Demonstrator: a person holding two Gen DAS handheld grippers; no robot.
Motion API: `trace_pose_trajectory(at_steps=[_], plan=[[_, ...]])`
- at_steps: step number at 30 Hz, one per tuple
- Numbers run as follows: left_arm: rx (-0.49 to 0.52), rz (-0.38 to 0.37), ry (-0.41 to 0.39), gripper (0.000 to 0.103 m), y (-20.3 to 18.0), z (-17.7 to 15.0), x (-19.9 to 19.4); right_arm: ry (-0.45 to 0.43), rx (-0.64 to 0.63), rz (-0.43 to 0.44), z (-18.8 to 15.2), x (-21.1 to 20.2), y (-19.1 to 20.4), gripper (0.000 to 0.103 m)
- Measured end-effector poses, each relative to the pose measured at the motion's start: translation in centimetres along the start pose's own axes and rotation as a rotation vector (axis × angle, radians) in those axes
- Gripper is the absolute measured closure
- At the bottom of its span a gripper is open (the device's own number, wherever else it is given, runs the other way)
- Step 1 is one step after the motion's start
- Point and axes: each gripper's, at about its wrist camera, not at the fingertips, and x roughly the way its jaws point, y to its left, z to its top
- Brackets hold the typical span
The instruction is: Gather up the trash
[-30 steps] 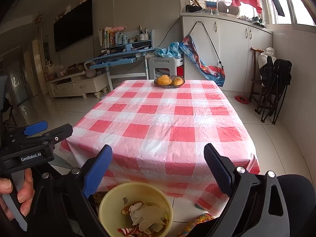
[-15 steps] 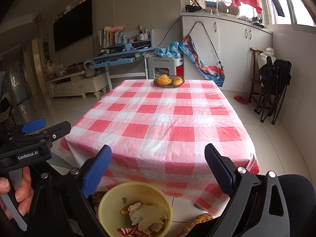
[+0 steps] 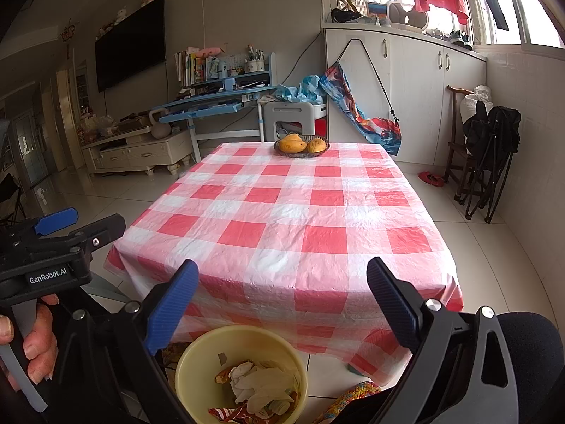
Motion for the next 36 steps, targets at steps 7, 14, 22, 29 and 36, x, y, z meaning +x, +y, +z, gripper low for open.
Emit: trace_pose_trajectory(at_steps=[7, 14, 22, 29, 36], plan=[[0.001, 0.003, -0.001, 0.007, 0.01, 0.12, -0.13, 0.002, 0.000, 0.000, -0.01, 0.05, 0.01, 0.011], [-0.009, 0.008, 0.003, 0.007, 0.17, 0.24, -0.17, 0.001, -0.001, 0.000, -0.02, 0.05, 0.03, 0.011], [-0.015, 0.013, 0.008, 0.007, 0.04, 0.14, -0.10, 0.000, -0.004, 0.000, 0.05, -0.07, -0.05, 0.011], [-0.008, 0.023, 0.008, 0.007, -0.01, 0.15, -0.13, -0.002, -0.001, 0.001, 0.14, -0.11, -0.17, 0.011], [-0.013, 0.026, 0.003, 0.007, 0.16, 0.23, -0.20, -0.001, -0.003, 0.001, 0.14, -0.10, -0.13, 0.011]])
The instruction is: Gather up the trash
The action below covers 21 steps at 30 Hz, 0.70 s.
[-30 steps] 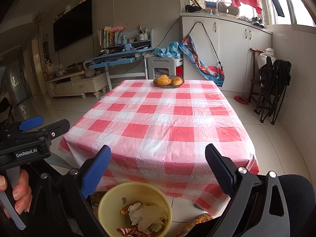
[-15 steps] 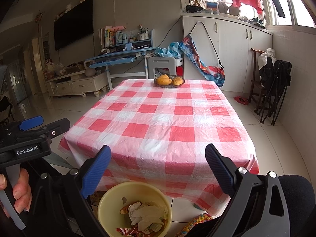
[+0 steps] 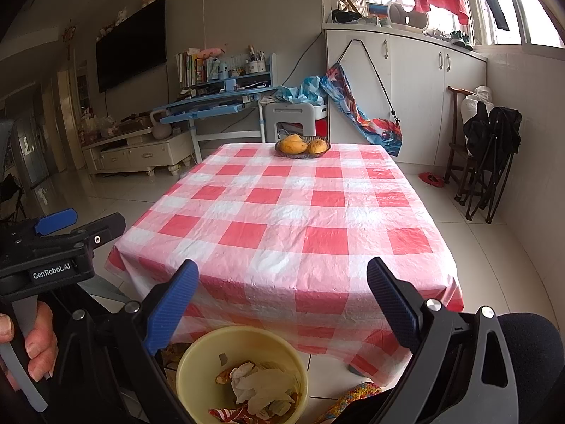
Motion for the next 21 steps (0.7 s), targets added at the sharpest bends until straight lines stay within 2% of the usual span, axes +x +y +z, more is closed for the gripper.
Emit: trace_pose_trajectory(at_steps=[21], plan=[[0.000, -0.001, -0.013, 0.007, -0.08, 0.44, -0.42, 0.001, -0.002, 0.000, 0.03, 0.00, 0.06, 0.010]])
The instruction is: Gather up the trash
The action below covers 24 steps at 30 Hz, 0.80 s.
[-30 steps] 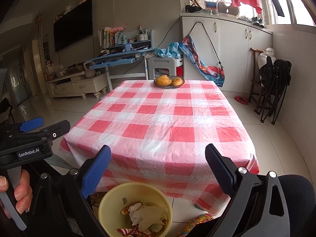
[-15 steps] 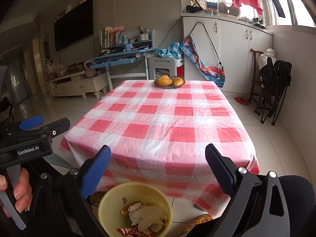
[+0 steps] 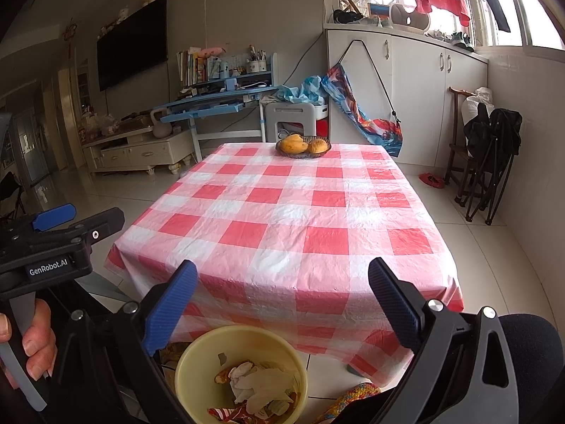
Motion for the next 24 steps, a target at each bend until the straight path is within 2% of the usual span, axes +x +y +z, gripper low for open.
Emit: trace_pose_trajectory(at_steps=[24], plan=[[-0.002, -0.001, -0.004, 0.007, 0.03, 0.14, -0.13, 0.000, -0.001, 0.000, -0.04, 0.02, 0.06, 0.010]])
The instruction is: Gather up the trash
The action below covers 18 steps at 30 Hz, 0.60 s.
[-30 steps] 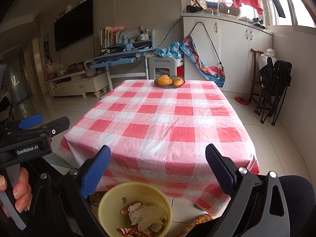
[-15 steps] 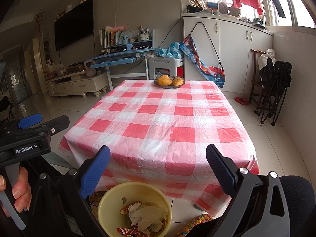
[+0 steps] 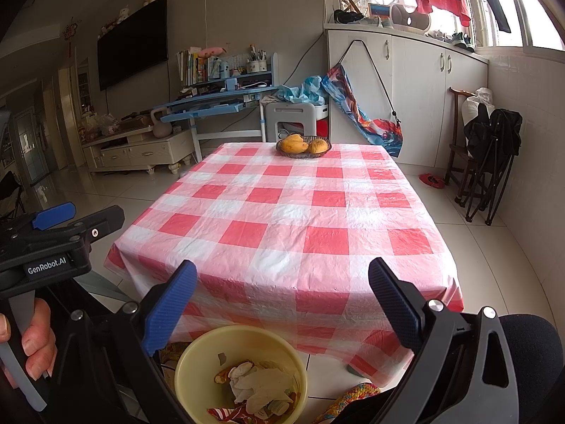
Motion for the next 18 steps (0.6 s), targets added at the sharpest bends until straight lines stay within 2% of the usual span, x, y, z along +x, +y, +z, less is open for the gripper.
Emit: trace_pose_trajectory(at_steps=[18], plan=[[0.009, -0.012, -0.006, 0.007, -0.41, -0.08, 0.02, 0.000, -0.002, -0.001, 0.00, -0.01, 0.05, 0.010]])
